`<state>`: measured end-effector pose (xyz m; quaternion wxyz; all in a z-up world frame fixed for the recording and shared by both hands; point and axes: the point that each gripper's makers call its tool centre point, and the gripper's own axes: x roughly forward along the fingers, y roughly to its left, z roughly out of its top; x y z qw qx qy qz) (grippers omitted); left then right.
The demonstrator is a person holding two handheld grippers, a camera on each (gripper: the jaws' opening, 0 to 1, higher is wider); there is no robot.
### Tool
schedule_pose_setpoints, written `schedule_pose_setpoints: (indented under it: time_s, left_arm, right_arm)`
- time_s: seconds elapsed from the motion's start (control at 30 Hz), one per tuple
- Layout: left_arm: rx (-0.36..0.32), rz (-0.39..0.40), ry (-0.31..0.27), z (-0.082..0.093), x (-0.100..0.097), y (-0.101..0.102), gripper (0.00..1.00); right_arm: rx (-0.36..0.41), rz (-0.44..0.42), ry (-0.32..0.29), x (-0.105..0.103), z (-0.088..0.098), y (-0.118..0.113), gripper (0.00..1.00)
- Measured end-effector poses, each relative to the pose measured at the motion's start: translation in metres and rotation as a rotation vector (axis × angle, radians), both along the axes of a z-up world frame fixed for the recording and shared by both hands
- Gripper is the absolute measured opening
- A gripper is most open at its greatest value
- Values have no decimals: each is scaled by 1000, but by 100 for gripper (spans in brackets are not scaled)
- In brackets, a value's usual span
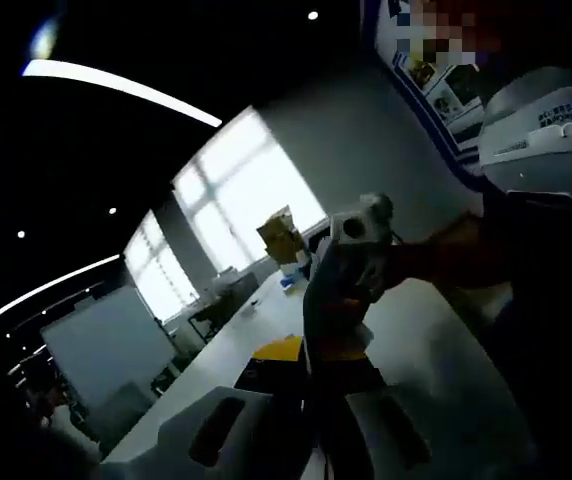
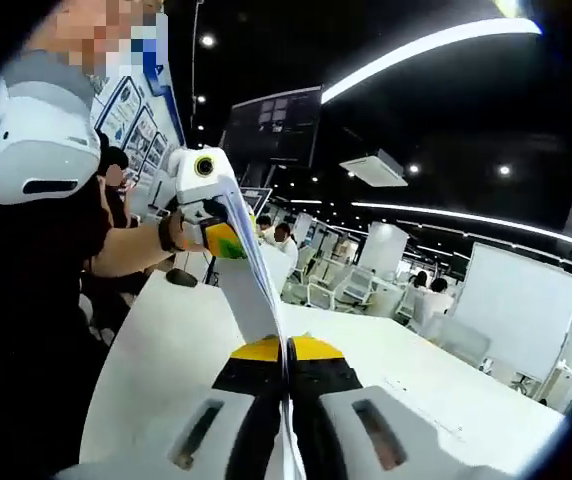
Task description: Organize the stack of printing papers by aligning and flattening the scattered papers on the table
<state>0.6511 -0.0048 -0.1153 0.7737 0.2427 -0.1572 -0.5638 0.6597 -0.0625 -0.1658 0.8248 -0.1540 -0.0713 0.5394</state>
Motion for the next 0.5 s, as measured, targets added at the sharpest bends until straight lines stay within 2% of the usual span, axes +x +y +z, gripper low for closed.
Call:
schedule_pose_setpoints:
  time_s: [0.07,0.17,0.2,0.23,0.3,0.33,0.5]
  left_arm:
    - [-38,27,16,5,4,4,16]
    - [-138,84,38,19,16,20,25]
    - [-189,109,32,27,21,27,30]
    - [-271,137,22,38,29,40,38]
    - [-352,142,61,44,36,54,41]
    - [-371,138,80,44,39,58,41]
    - [-518,97,245,37,54,79,41]
  right_arm:
    - [31,-5,20,2,4,-2,0]
    - [126,-37,46,8,16,-13,0]
    - [148,-37,50,8,19,-16,0]
    - [195,-22,59,7,26,-20,0]
    - [237,4,79,3,32,-25,0]
    - [238,0,75,4,32,-27,0]
    - [261,2,57,1,37,-28,0]
